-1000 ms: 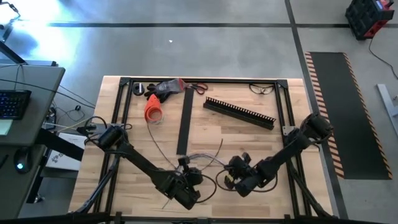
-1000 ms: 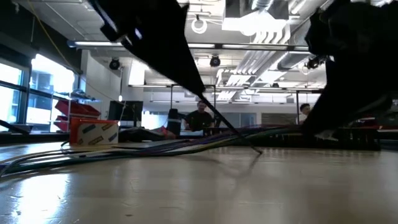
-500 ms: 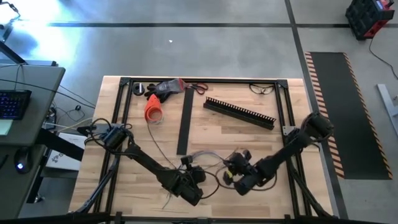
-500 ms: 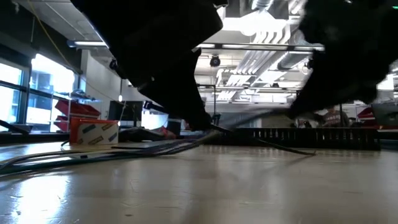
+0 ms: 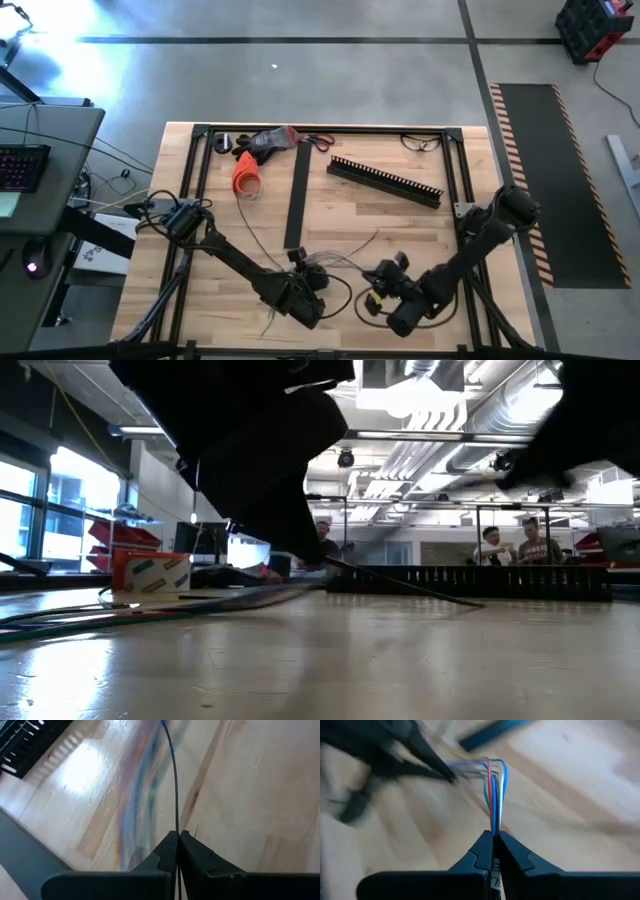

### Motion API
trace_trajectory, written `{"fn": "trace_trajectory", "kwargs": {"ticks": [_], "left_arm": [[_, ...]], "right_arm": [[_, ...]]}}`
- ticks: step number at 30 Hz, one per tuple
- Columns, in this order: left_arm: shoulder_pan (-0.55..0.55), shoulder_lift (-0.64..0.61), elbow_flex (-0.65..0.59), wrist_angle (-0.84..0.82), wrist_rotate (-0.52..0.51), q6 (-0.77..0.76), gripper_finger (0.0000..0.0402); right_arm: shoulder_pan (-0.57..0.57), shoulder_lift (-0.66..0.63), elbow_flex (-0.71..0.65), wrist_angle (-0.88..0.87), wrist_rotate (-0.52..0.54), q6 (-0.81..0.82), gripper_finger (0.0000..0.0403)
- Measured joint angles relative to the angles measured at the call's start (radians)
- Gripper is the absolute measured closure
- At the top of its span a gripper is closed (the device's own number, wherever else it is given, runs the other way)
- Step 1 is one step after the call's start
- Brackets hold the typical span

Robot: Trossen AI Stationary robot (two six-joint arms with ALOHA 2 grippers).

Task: Ziptie cables
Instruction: Wrap the black zip tie on the cables

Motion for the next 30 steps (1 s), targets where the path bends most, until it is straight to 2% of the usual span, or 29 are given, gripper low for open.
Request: {"fn": "trace_trajectory", "kwargs": {"ticks": [3,8,13,17,20,25,28,30], "left_arm": [[-0.003,0.000,-0.008,-0.002,-0.005,-0.001,0.0402],[-0.006,0.000,-0.010,0.004,0.019,-0.003,0.0402],[-0.010,0.000,-0.010,0.004,0.022,0.000,0.0402],[-0.011,0.000,-0.010,0.008,0.026,0.001,0.0402],[-0.011,0.000,-0.010,0.008,0.031,0.002,0.0402],[-0.011,0.000,-0.010,0.011,0.050,0.002,0.0402],[-0.011,0.000,-0.010,0.013,0.050,0.002,0.0402],[-0.011,0.000,-0.010,0.013,0.050,0.002,0.0402]], "right_arm": [[0.036,0.043,-0.051,-0.001,-0.011,0.153,0.0403],[0.032,0.117,-0.105,-0.014,-0.030,0.291,0.0403],[-0.004,0.157,-0.111,-0.032,-0.100,0.264,0.0403],[-0.010,0.163,-0.107,-0.054,-0.105,0.229,0.0390],[-0.022,0.165,-0.081,-0.123,-0.149,0.189,0.0348],[-0.037,0.146,-0.005,-0.329,-0.227,0.186,0.0237],[-0.041,0.106,0.060,-0.434,-0.197,0.191,0.0179],[-0.049,0.079,0.086,-0.463,-0.153,0.195,0.0158]]}}
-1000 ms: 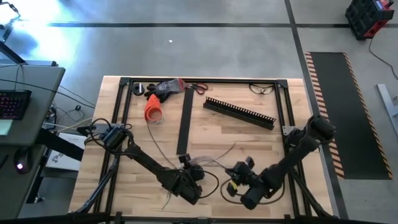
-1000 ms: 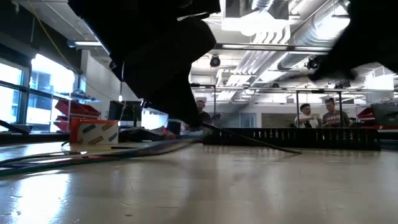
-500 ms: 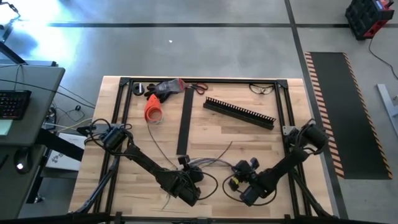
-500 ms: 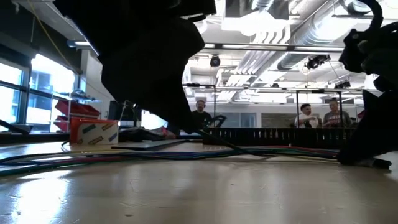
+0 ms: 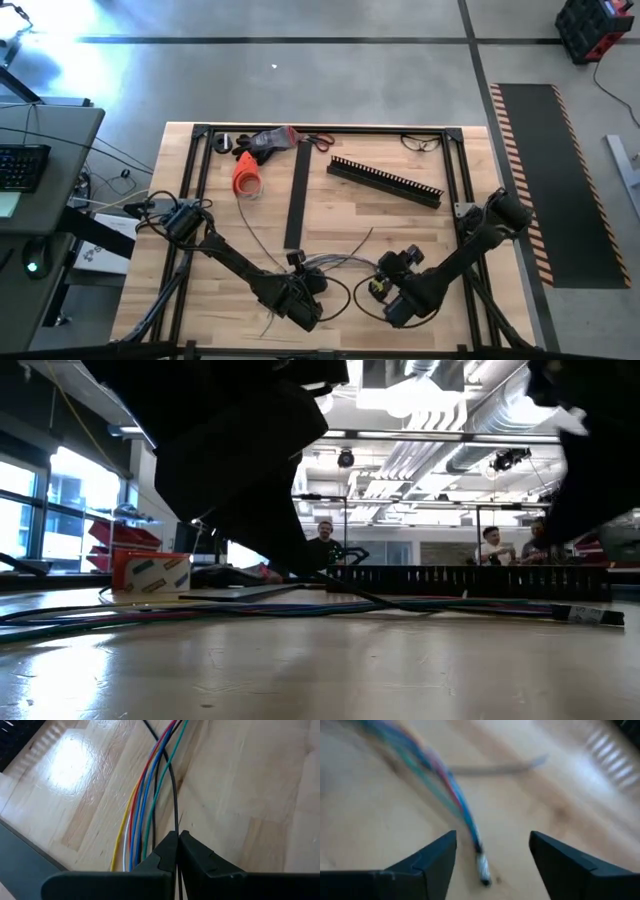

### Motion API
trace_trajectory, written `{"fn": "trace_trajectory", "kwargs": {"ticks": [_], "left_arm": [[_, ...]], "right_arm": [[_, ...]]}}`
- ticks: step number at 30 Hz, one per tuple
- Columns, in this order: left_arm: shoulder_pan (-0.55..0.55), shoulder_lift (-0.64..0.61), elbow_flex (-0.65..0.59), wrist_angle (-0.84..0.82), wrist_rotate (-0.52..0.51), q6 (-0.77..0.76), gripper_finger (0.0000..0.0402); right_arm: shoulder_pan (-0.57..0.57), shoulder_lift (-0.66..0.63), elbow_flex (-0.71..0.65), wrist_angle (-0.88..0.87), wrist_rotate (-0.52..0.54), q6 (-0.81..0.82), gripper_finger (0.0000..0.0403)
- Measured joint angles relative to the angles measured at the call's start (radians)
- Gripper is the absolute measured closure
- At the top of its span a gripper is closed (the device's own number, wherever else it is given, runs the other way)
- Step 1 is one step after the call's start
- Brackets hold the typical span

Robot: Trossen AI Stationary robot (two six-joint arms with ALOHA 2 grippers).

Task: Ziptie cables
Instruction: Wrap the black zip tie on the cables

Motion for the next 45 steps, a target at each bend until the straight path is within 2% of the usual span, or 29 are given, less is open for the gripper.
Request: {"fn": "trace_trajectory", "kwargs": {"ticks": [3,9,13,18,24,29,34,39,41,45], "left_arm": [[0.000,0.000,0.000,0.001,0.000,0.000,0.0402],[-0.001,0.000,0.000,0.007,0.000,-0.002,0.0402],[-0.004,0.000,0.000,0.017,-0.001,0.008,0.0402],[-0.003,0.000,0.000,0.021,0.000,0.008,0.0402],[-0.003,0.000,0.000,0.027,0.000,0.009,0.0402],[-0.003,0.000,0.000,0.043,0.000,0.012,0.0402],[-0.003,0.000,0.000,0.050,0.000,0.019,0.0402],[0.002,0.000,0.000,0.079,0.002,0.041,0.0402],[0.003,0.000,0.000,0.094,0.001,0.046,0.0402],[0.005,0.000,0.000,0.128,0.000,0.052,0.0401]], "right_arm": [[-0.029,-0.023,-0.015,-0.002,0.055,0.015,0.0150],[-0.143,-0.029,-0.142,0.049,0.008,0.029,0.0169],[-0.220,-0.033,-0.210,0.170,-0.001,-0.030,0.0173],[-0.317,-0.035,-0.280,0.406,-0.036,-0.169,0.0174],[-0.391,-0.044,-0.344,0.603,-0.059,-0.273,0.0181],[-0.399,-0.040,-0.369,0.740,-0.023,-0.348,0.0234],[-0.414,-0.035,-0.368,0.881,-0.072,-0.431,0.0297],[-0.454,-0.014,-0.367,0.982,-0.097,-0.517,0.0343],[-0.467,-0.012,-0.367,1.005,-0.087,-0.560,0.0356],[-0.479,-0.015,-0.367,1.029,-0.005,-0.633,0.0373]]}}
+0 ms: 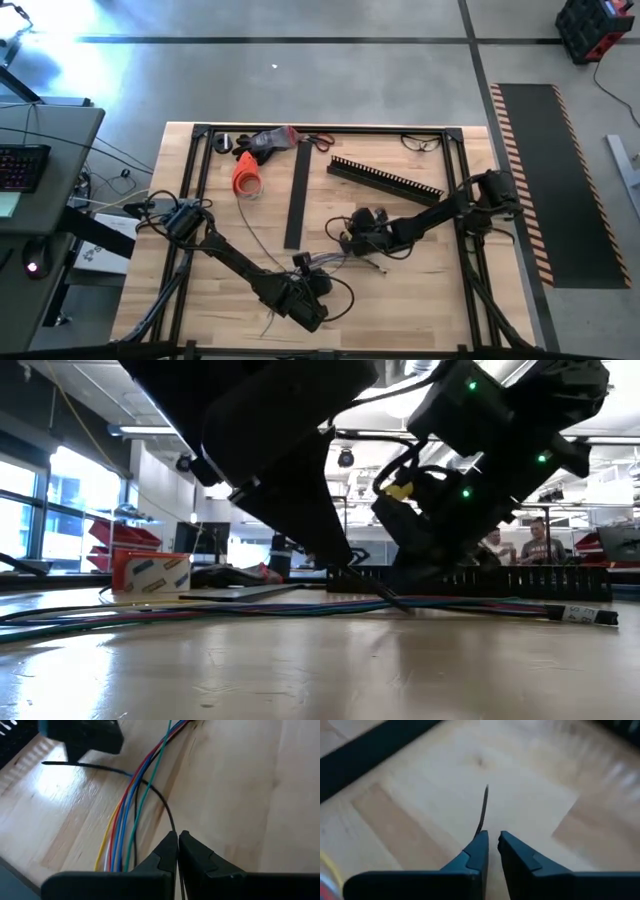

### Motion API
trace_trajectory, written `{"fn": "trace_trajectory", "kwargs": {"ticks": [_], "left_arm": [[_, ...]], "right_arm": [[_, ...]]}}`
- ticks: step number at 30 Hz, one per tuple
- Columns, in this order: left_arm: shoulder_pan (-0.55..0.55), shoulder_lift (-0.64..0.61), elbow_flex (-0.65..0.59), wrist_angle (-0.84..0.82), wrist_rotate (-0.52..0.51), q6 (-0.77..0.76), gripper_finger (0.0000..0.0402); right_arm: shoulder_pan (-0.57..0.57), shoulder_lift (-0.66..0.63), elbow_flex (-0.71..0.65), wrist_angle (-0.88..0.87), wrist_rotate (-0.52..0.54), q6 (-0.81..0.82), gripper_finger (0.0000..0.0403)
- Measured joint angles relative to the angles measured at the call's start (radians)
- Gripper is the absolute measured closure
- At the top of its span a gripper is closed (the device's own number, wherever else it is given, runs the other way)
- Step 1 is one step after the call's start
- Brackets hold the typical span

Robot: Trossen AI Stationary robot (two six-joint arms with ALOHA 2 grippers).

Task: Ziptie cables
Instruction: Wrap the black zip tie on the cables

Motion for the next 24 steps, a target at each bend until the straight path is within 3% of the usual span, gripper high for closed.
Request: {"fn": "trace_trajectory", "kwargs": {"ticks": [5,12,18,21,24], "left_arm": [[0.005,0.000,0.000,0.010,0.001,0.000,0.0374],[0.010,-0.004,0.000,0.021,0.008,0.021,0.0294],[-0.005,-0.062,0.000,-0.033,-0.013,0.097,0.0261],[-0.010,-0.090,0.000,-0.143,-0.061,0.077,0.0261],[0.009,-0.094,0.000,-0.216,-0.042,0.064,0.0271]], "right_arm": [[0.021,-0.047,0.000,-0.042,0.068,-0.021,0.0366],[0.076,-0.181,0.000,-0.295,0.089,0.029,0.0287],[0.241,-0.284,0.001,-0.347,0.109,0.019,0.0237],[0.356,-0.290,0.010,-0.330,0.108,0.011,0.0237],[0.459,-0.277,0.032,-0.359,0.094,0.131,0.0251]]}}
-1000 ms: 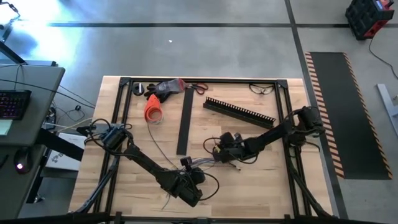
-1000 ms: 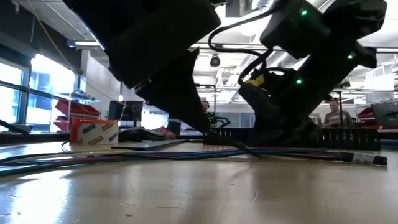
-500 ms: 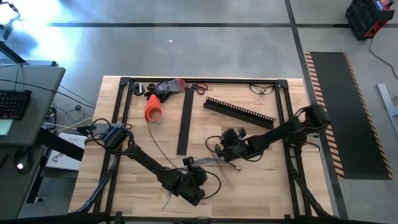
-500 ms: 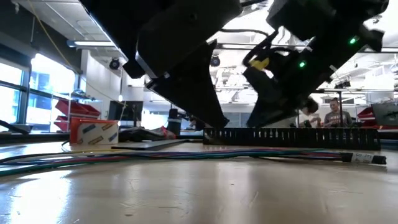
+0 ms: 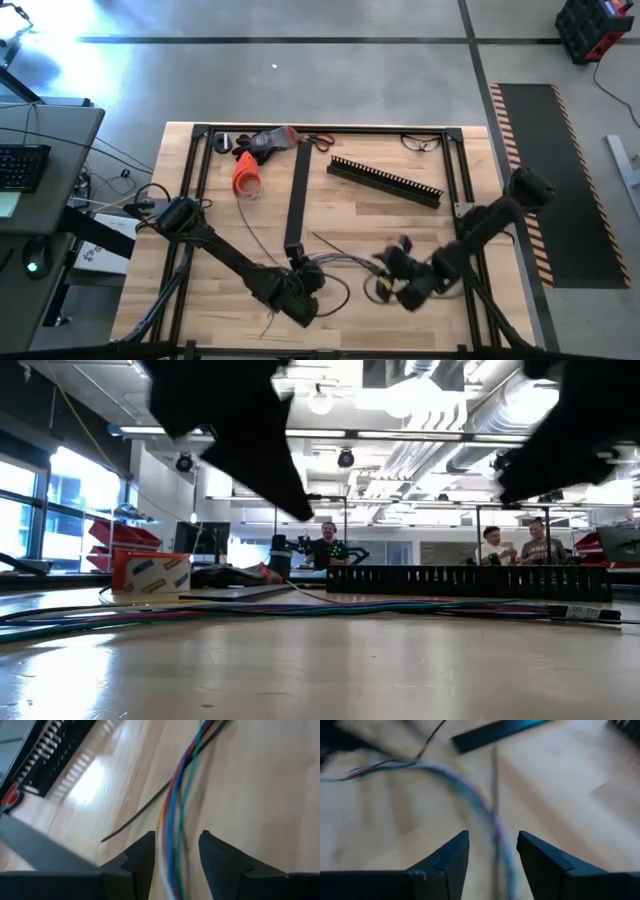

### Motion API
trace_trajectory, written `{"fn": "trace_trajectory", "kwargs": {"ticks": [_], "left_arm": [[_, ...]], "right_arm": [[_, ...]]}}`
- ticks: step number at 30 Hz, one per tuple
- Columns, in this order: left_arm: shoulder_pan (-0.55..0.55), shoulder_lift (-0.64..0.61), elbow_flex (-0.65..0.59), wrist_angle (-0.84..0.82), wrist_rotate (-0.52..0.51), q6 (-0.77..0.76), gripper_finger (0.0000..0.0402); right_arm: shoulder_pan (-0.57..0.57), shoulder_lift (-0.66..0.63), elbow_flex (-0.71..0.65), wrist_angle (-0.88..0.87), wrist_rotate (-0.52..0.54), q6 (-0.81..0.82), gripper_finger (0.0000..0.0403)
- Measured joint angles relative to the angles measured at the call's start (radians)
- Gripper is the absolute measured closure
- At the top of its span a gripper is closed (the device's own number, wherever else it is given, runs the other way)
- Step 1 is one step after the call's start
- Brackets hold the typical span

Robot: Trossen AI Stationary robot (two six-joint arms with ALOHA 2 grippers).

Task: Ziptie cables
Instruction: Wrap the black zip tie on the cables

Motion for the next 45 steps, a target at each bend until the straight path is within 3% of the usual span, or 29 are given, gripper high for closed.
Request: {"fn": "trace_trajectory", "kwargs": {"ticks": [5,8,10,13,19,23,33,41,45], "left_arm": [[0.068,0.001,-0.080,0.086,0.003,0.040,0.0298],[0.117,0.002,-0.130,0.148,-0.009,0.056,0.0320],[0.149,0.005,-0.176,0.244,0.038,0.087,0.0336],[0.189,0.017,-0.250,0.408,0.121,0.139,0.0356],[0.203,0.013,-0.342,0.600,0.128,0.139,0.0384],[0.203,0.017,-0.345,0.621,0.122,0.139,0.0393],[0.178,0.021,-0.346,0.633,0.109,0.136,0.0397],[0.136,0.001,-0.335,0.652,0.100,0.165,0.0397],[0.107,-0.051,-0.330,0.658,0.105,0.203,0.0397]], "right_arm": [[0.106,0.068,0.016,-0.149,-0.035,0.298,0.0297],[0.120,0.135,0.017,-0.297,-0.111,0.524,0.0348],[0.120,0.184,0.016,-0.316,-0.161,0.590,0.0384],[0.121,0.235,0.019,-0.258,-0.184,0.589,0.0393],[0.132,0.285,0.095,-0.235,-0.186,0.629,0.0393],[0.140,0.287,0.153,-0.261,-0.273,0.633,0.0401],[0.205,0.291,0.171,-0.231,-0.315,0.685,0.0403],[0.198,0.382,0.175,-0.091,-0.209,0.678,0.0403],[0.185,0.392,0.171,-0.008,-0.146,0.599,0.0403]]}}
